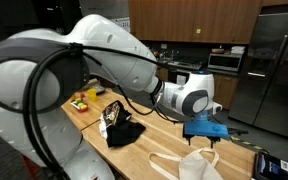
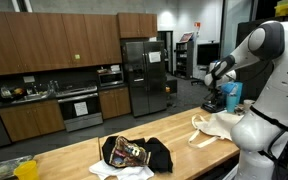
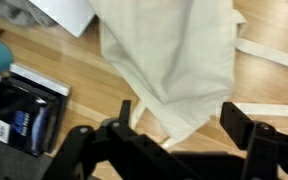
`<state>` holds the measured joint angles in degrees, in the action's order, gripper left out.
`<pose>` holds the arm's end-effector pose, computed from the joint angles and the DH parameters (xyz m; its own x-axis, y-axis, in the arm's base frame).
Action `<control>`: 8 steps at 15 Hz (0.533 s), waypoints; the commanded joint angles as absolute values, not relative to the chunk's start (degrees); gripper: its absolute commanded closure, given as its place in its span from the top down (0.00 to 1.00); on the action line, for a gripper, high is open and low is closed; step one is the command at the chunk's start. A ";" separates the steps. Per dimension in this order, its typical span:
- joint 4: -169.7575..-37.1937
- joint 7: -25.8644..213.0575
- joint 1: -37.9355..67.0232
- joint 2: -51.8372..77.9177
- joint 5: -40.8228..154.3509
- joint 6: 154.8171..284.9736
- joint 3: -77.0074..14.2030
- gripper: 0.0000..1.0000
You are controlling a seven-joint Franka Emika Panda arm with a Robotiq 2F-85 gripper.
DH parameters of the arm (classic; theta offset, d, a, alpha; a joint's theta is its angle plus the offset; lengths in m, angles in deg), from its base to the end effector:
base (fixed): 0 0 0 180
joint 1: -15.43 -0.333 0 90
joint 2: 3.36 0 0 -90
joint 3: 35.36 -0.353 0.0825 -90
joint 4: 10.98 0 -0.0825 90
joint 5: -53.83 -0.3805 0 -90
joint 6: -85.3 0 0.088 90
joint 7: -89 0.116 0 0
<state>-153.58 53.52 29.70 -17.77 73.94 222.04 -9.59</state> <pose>0.3385 -0.2954 0.4123 0.9862 0.1657 0.0014 0.1621 -0.9663 0.1998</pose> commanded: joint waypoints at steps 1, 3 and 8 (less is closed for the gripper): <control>-148.12 44.33 26.04 -17.89 61.61 208.32 -11.83 1.00; -146.78 43.43 25.88 -17.07 61.28 200.30 -14.14 1.00; -148.68 45.31 26.76 -16.90 65.97 198.35 -16.63 1.00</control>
